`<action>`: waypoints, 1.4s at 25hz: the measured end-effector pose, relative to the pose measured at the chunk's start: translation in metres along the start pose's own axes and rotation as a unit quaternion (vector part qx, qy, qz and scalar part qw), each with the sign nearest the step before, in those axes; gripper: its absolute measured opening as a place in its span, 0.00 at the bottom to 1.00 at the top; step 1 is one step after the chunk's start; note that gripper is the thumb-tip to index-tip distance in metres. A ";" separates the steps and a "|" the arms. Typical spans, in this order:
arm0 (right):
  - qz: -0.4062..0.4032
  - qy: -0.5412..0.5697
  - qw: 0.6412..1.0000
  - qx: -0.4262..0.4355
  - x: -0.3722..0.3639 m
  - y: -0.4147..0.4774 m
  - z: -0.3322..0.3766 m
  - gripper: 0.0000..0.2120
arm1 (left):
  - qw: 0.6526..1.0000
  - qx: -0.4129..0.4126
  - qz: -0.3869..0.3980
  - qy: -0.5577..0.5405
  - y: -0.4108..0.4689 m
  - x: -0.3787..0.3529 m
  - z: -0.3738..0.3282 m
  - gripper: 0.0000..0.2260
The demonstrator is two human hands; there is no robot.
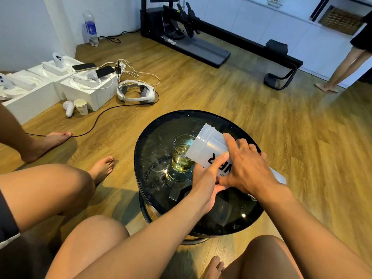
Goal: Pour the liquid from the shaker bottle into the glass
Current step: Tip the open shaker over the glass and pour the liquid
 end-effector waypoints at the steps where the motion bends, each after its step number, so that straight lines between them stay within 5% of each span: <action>1: 0.000 0.000 1.000 0.000 0.000 0.000 0.000 0.55 | 1.000 0.000 0.000 0.000 0.000 0.000 0.000 0.17; 35: 0.005 0.000 1.000 0.002 0.003 -0.001 0.002 0.55 | 1.000 0.000 0.000 -0.005 -0.001 -0.001 -0.001 0.15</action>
Point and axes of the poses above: each hand's wrist, its own y-axis towards the middle knuckle, its own x-axis out of the back of the hand, z = x × y, the point moved 2 cm from there along y, towards the middle knuckle, and after that the axes turned 7 degrees about -z, right-handed, at the moved point
